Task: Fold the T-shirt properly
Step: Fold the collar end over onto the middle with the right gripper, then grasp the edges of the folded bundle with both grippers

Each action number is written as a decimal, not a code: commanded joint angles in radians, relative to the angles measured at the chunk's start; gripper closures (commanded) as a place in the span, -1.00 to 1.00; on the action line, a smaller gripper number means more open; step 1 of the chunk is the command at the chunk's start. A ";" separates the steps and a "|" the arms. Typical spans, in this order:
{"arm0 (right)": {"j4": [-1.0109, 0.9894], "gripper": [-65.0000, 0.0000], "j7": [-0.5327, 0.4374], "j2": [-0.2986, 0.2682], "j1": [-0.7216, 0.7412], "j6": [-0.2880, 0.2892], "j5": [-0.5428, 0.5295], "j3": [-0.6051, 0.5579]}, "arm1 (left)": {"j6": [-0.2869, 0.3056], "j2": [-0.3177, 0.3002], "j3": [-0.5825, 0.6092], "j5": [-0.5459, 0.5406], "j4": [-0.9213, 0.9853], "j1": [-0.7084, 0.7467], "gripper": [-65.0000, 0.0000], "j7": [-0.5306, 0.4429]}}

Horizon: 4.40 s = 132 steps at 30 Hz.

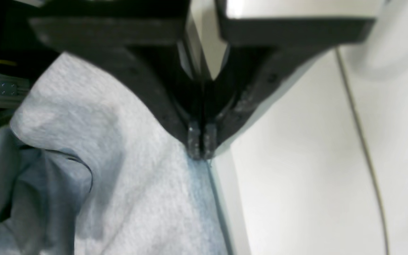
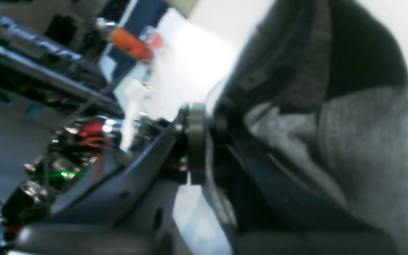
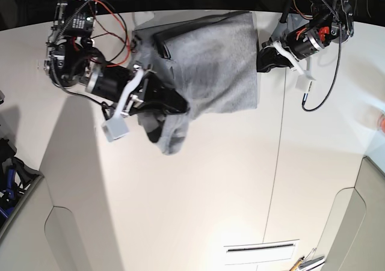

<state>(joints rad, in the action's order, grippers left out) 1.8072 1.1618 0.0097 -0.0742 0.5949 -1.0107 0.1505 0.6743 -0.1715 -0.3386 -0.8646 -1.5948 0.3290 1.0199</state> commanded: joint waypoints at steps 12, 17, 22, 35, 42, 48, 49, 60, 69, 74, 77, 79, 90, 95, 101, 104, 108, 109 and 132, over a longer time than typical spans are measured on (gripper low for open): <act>0.018 1.00 -0.093 0.032 0.013 0.003 0.211 -0.276 | -0.005 -0.006 0.000 0.031 -0.004 0.003 1.00 0.019; 0.018 0.02 -0.103 0.032 0.013 0.003 0.210 -0.337 | -0.005 -0.006 0.000 0.031 -0.004 0.003 1.00 0.019; 0.018 0.00 -0.122 0.032 0.019 0.003 0.172 -0.397 | -0.005 -0.006 0.000 0.031 -0.004 0.003 1.00 0.019; 0.032 0.16 -0.055 -0.005 0.132 -0.023 0.465 -0.042 | -0.005 -0.006 0.000 0.031 -0.004 0.003 1.00 0.019; 0.032 1.00 0.024 -0.071 0.078 -0.027 0.385 0.169 | -0.005 -0.006 0.000 0.027 -0.004 0.003 1.00 0.019; 0.032 1.00 0.023 -0.036 -0.006 -0.026 0.342 0.142 | -0.005 -0.006 0.000 0.013 -0.004 0.003 1.00 0.019; 0.032 1.00 0.022 -0.026 -0.013 -0.026 0.346 0.124 | -0.005 -0.006 0.000 0.013 -0.004 0.003 1.00 0.019; 0.030 1.00 0.002 0.010 -0.054 -0.083 0.501 -0.283 | -0.005 -0.006 0.000 0.013 -0.004 0.003 1.00 0.019; 0.030 1.00 -0.014 0.010 -0.056 -0.046 0.415 -0.678 | -0.005 -0.006 0.000 0.012 -0.004 0.003 1.00 0.015; 0.030 1.00 -0.014 0.010 -0.050 -0.045 0.422 -0.748 | -0.005 -0.006 -0.001 0.007 -0.004 0.000 1.00 0.015; 0.031 1.00 -0.014 0.010 -0.042 -0.048 0.485 -0.732 | 0.024 -0.013 -0.005 -0.034 -0.005 0.001 1.00 0.016; 0.031 1.00 -0.014 0.010 -0.031 -0.060 0.538 -0.699 | 0.024 -0.021 -0.017 -0.078 -0.007 0.001 1.00 0.016; 0.032 1.00 -0.081 0.009 -0.014 -0.040 0.435 -0.295 | 0.024 -0.031 -0.145 -0.283 -0.013 0.001 1.00 0.088; 0.032 1.00 -0.086 0.006 -0.013 -0.011 0.281 -0.158 | 0.024 -0.031 -0.154 -0.306 -0.050 0.001 1.00 0.109; 0.031 1.00 -0.089 0.006 0.030 -0.016 0.350 -0.049 | 0.024 -0.026 -0.151 -0.433 -0.181 0.001 1.00 0.211; 0.027 1.00 -0.090 0.007 0.045 -0.021 0.378 -0.048 | 0.024 -0.019 -0.114 -0.461 -0.245 0.001 1.00 0.230; 0.009 1.00 -0.117 0.007 0.052 -0.022 0.378 -0.080 | 0.024 -0.019 0.029 -0.433 -0.270 0.001 1.00 0.230; -0.001 1.00 -0.121 0.007 0.052 -0.022 0.378 -0.094 | 0.024 -0.017 0.071 -0.417 -0.270 0.001 1.00 0.229; -0.381 1.00 -0.029 -0.048 0.102 -0.041 0.351 -0.106 | -0.114 0.003 0.200 0.407 -0.105 -0.097 1.00 -0.104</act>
<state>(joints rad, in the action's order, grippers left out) 1.4139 1.1156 -0.0353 0.0242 0.5556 -0.6739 0.0429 0.5873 -0.1604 -0.1310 -0.5049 -1.6943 0.2363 0.9081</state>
